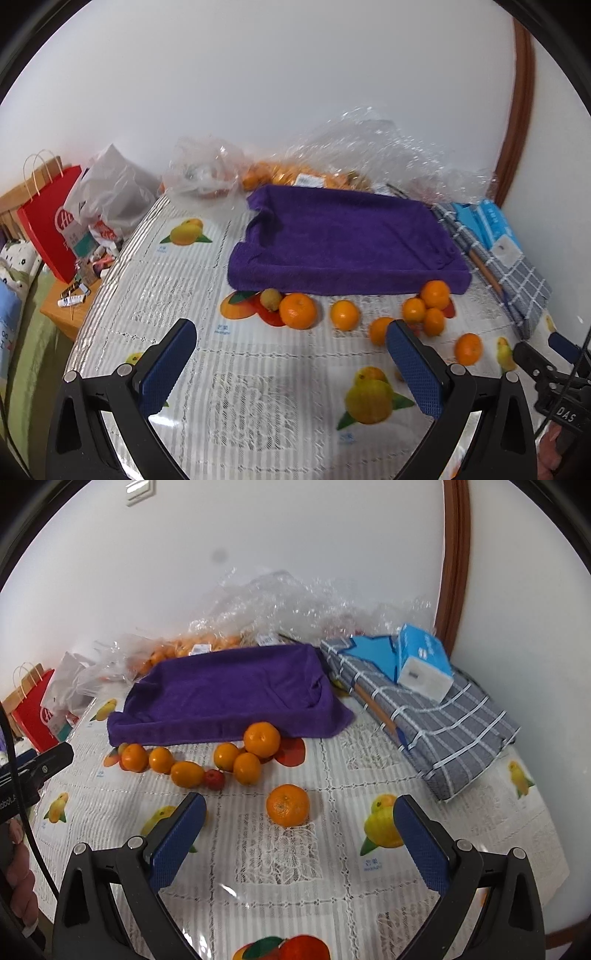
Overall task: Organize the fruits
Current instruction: 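Close the right tool on a large orange while the left tool grasps another orange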
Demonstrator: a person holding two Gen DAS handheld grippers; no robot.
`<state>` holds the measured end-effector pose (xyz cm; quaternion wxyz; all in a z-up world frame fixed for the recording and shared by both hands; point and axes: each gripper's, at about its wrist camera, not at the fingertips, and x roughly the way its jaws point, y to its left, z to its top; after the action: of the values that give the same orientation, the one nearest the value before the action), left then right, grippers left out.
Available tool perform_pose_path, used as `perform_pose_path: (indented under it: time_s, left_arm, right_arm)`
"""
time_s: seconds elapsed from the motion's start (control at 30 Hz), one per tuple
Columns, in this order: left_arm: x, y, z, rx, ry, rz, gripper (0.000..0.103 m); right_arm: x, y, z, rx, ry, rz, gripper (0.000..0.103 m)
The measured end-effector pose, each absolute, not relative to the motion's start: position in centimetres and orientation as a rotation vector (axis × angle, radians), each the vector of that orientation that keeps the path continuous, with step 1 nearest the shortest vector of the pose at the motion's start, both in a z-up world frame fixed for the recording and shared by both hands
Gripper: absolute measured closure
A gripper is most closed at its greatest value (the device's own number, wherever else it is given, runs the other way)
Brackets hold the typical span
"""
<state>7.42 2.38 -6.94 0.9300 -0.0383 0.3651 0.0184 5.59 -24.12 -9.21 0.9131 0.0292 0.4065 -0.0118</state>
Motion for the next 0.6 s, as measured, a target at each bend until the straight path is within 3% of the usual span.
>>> perform_pose_path:
  time_s: [0.17, 0.4, 0.6]
  left_arm:
    - [9.0, 4.1, -8.9, -0.098, 0.784, 0.044, 0.004]
    - [10.6, 5.8, -11.7, -0.102, 0.846, 0.05, 0.007]
    - [11.9, 5.9, -13.2, -0.114, 0.863, 0.014, 0.007]
  right_arm:
    - [7.3, -25.4, -12.4, 0.13, 0.916, -0.021, 0.004]
    - [9.4, -24.9, -16.5, 0.134, 0.993, 0.005, 0.026]
    - [10.3, -24.1, -18.0, 0.138, 0.977, 0.039, 0.028]
